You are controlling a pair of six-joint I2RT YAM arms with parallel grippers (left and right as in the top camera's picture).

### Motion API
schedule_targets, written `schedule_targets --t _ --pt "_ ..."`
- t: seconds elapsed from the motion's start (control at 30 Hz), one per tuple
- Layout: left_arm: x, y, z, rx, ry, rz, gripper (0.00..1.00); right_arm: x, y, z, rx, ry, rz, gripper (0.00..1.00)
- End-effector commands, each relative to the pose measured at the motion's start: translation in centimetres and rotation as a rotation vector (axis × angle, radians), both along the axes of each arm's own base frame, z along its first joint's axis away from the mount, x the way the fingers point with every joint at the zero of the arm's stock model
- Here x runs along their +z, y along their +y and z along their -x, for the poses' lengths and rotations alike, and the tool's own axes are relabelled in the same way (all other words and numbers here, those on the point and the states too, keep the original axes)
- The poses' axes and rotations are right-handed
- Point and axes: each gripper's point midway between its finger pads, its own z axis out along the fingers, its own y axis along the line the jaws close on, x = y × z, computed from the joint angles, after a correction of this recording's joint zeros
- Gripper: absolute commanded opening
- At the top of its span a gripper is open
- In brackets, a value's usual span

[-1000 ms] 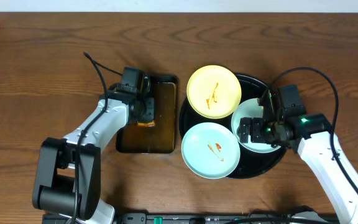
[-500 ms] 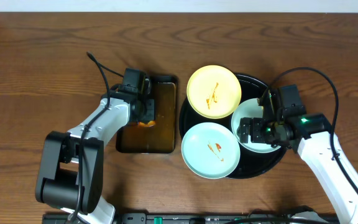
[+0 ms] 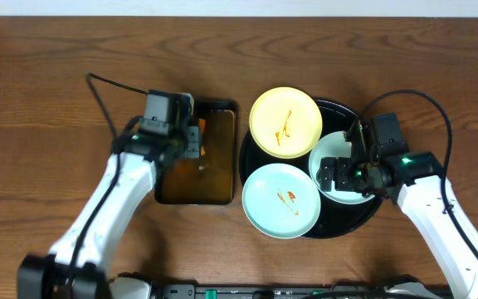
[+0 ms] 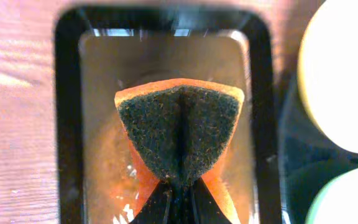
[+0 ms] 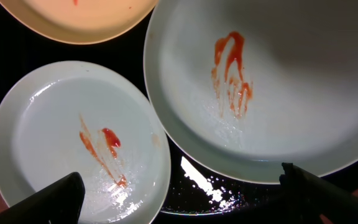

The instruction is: Clean dirty plates on tray and stack at the side

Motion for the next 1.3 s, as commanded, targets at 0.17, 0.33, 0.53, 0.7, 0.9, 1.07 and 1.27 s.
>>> schedule_targets --t 0.17,0.33,0.53,0.7,0.9,1.07,1.27 --pt "6.1 -0.2 -1.2 0.002 -0.220 0.045 0.07 0.8 0.2 -0.4 0.012 -0.027 0.000 0.99" --pt "10.6 -0.4 -2.2 0.001 -0.390 0.081 0.08 0.7 0.2 -0.4 0.011 -0.024 0.001 0.99" --pt "13.5 -0.4 -2.4 0.001 -0.497 0.104 0.08 0.7 0.2 -0.3 0.012 -0.023 0.001 0.99" --pt "15.6 -0.5 -2.7 0.001 -0.576 0.122 0.08 0.7 0.2 -0.3 0.012 -0.023 0.001 0.99" --pt "16.9 -0.5 -2.8 0.001 -0.621 0.133 0.07 0.7 0.2 -0.3 0.011 -0.023 0.001 0.99" --pt "17.7 -0.5 -2.8 0.001 -0.649 0.139 0.07 0.7 0.2 -0.3 0.011 -0.023 0.001 0.99" --pt "18.4 -0.5 -2.8 0.002 -0.675 0.145 0.07 0.7 0.2 -0.3 0.011 -0.023 0.001 0.99"
